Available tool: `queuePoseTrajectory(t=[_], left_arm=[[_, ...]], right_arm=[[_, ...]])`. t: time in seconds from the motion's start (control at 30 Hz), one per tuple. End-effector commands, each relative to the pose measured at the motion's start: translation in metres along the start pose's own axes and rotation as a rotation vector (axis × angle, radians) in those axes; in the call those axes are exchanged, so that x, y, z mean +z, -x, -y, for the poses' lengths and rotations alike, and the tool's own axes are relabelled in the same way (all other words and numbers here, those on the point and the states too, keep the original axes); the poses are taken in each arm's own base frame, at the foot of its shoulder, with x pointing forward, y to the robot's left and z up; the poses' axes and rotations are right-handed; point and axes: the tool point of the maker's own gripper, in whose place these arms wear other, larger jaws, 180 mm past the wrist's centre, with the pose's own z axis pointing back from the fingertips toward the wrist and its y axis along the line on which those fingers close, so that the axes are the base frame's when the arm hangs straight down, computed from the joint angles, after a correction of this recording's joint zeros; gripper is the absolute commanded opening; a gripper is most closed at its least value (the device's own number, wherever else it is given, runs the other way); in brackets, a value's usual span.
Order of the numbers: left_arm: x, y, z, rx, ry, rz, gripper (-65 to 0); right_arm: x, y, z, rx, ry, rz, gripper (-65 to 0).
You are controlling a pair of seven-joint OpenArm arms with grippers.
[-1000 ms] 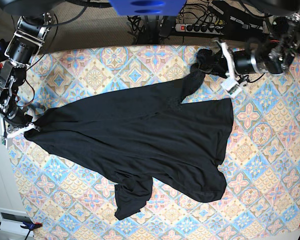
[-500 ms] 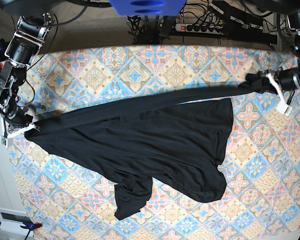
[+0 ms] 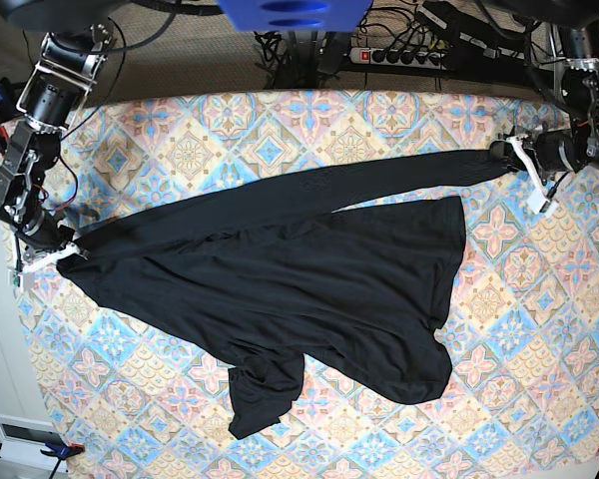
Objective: Layout the t-shirt on the table in an organized manner, then fold the t-shirt properly
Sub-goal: 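Drag the lifted shirt edge outward with the left gripper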
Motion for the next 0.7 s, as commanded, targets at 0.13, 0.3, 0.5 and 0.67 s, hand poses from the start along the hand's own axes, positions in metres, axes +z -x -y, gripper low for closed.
queuePoseTrajectory(t=[0.13, 0.3, 0.5, 0.67], left_arm=[[0.013, -0.03, -0.007, -0.029, -0.022, 0.108, -33.5], [0.018, -0.054, -0.008, -0.046, -0.026, 0.168, -31.5], [0.02, -0.086, -0.001, -0.065, -0.013, 0.241, -31.5], [0.005, -0.112, 0.008, -0.08, -0.039, 0.286, -31.5]], right_arm=[[0.009, -0.019, 0.006, 0.022, 0.011, 0.052, -64.9], [0.013, 0.014, 0.016, 0.04, 0.033, -0.008, -65.0], [0.036, 0.014, 0.031, 0.119, 0.097, 0.015, -65.0], [0.054, 0.001, 0.052, 0.177, 0.205, 0.049, -65.0]])
